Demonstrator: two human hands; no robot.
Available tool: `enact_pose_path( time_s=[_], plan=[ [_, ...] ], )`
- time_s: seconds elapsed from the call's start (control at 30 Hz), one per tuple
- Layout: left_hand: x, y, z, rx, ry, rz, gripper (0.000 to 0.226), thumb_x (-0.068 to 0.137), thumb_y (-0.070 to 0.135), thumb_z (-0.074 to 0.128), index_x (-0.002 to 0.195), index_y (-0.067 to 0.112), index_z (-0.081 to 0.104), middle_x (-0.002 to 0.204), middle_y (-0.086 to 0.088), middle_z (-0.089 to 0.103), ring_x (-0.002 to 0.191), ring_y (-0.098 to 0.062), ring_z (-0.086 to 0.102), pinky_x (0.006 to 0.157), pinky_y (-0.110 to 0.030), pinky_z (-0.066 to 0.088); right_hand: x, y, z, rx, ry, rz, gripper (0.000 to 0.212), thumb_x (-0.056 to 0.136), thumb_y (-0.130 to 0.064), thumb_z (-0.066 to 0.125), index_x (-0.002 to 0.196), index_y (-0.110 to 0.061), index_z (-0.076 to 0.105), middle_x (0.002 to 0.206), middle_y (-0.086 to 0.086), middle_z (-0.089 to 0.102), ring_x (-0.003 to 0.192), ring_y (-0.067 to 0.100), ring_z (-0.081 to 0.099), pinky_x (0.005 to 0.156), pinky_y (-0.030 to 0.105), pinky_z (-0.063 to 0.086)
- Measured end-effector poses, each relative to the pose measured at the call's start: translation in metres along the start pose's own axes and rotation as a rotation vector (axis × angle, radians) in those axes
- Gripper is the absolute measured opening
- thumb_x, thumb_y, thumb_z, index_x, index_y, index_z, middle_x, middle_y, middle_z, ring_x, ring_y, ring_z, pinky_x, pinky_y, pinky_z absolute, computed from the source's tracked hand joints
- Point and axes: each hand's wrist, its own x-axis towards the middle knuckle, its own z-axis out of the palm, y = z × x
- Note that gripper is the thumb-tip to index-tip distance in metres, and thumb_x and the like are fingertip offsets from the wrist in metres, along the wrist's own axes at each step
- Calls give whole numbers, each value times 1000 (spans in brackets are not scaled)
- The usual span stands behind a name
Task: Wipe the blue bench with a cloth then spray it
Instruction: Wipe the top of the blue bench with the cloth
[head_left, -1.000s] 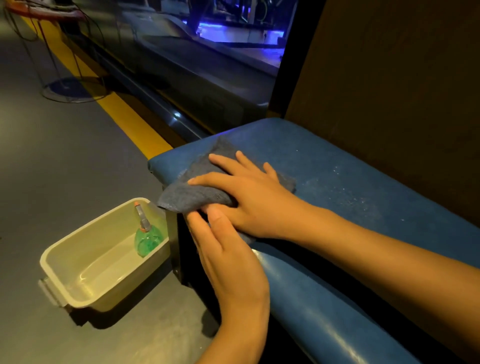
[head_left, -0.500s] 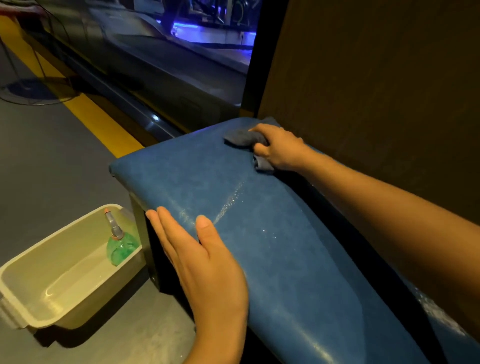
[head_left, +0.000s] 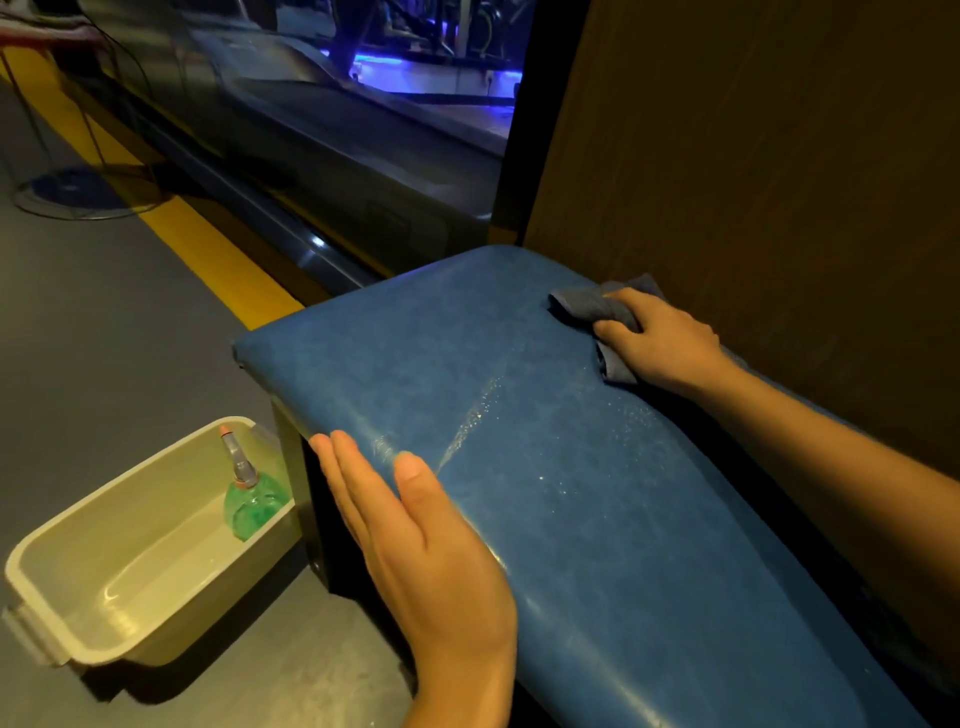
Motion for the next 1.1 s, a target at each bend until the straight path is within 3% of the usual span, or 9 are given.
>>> enact_pose_path(
  time_s=[0.23,0.43,0.53,0.6,0.7,0.77,0.83,0.93,1.1],
  plan=[
    [0,1,-3,-91,4,-32,66,85,53,24,148,36,17,155,24,18,142,3,17,119,-35,19,-45,-57,13,57,-26,-162,34,92,-49,40,124,-37,47,143,-9,44,137,25,32,106,56,28],
    [-1,6,-8,-180,49,-55,57,88,43,31,144,33,31,149,18,36,135,-2,35,114,-35,31,-80,-107,24,17,-169,-315,47,91,-56,36,136,-58,22,158,-8,16,146,28,7,111,62,11],
    [1,12,-12,-306,87,-100,43,100,31,35,143,31,34,144,14,43,131,-2,43,111,-34,35,-94,-122,25,28,-230,-391,48,90,-57,36,136,-59,21,159,-7,10,146,31,1,111,64,5],
    [3,14,-16,-436,95,-158,44,99,31,40,142,32,35,140,14,48,125,0,49,104,-26,42,-99,-126,23,25,-259,-419,47,90,-57,37,135,-58,24,160,-6,8,146,33,-1,110,66,2],
    [6,16,-19,-518,137,-207,42,100,21,37,141,24,35,137,6,52,120,0,52,80,-4,48,-104,-133,22,-8,-284,-436,49,89,-58,38,136,-56,25,160,-3,6,145,36,-3,109,69,1],
    [6,18,-22,-541,180,-194,34,100,14,33,134,21,37,134,-3,54,121,-6,54,92,-12,48,-109,-140,24,-40,-287,-457,48,90,-56,39,136,-54,26,160,-1,5,145,38,-3,107,71,1],
    [6,19,-25,-528,225,-180,23,101,13,32,121,22,38,133,-9,53,119,-13,56,103,-30,45,-115,-146,26,-72,-280,-502,45,93,-47,40,136,-52,29,159,1,4,144,40,-4,105,72,1],
    [6,17,-28,-459,267,-175,19,100,15,34,115,25,40,125,-5,54,112,-15,57,99,-38,48,-125,-147,25,-138,-296,-595,42,93,-32,43,133,-45,37,158,0,2,143,40,-5,105,72,2],
    [12,13,-33,-320,331,-127,24,99,19,37,121,26,40,126,2,48,112,-8,48,82,-8,40,-137,-130,19,-158,-312,-707,34,92,-28,45,125,-35,49,157,-4,5,145,32,-7,108,68,2]
  ],
)
